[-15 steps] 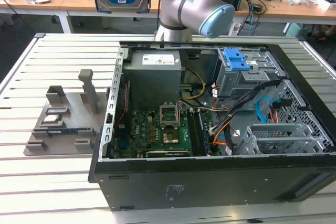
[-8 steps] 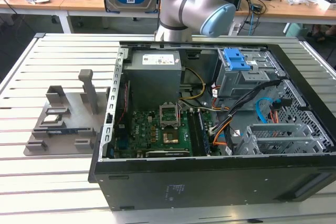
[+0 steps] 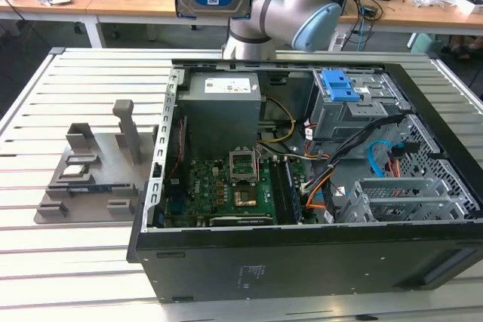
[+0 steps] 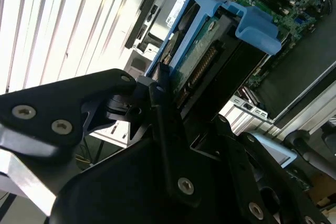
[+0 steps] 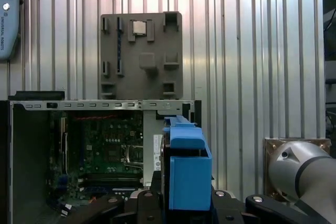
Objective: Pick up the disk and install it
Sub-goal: 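Pick up the disk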
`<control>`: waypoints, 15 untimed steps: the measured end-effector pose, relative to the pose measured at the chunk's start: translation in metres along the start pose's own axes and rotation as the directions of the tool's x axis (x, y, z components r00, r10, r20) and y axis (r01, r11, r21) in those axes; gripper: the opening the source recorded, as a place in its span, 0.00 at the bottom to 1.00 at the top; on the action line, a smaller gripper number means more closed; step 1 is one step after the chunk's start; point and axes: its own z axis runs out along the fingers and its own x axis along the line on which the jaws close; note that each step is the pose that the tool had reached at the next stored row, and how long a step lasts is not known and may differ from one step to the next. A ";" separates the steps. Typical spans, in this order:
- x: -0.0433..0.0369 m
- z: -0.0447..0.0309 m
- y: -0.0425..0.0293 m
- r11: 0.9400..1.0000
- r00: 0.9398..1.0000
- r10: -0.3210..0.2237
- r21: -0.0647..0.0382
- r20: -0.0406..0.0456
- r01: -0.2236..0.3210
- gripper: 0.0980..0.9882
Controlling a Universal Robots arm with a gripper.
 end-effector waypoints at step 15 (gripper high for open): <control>-0.0022 0.0087 -0.0374 1.000 1.000 0.000 -0.001 -0.002 0.000 0.29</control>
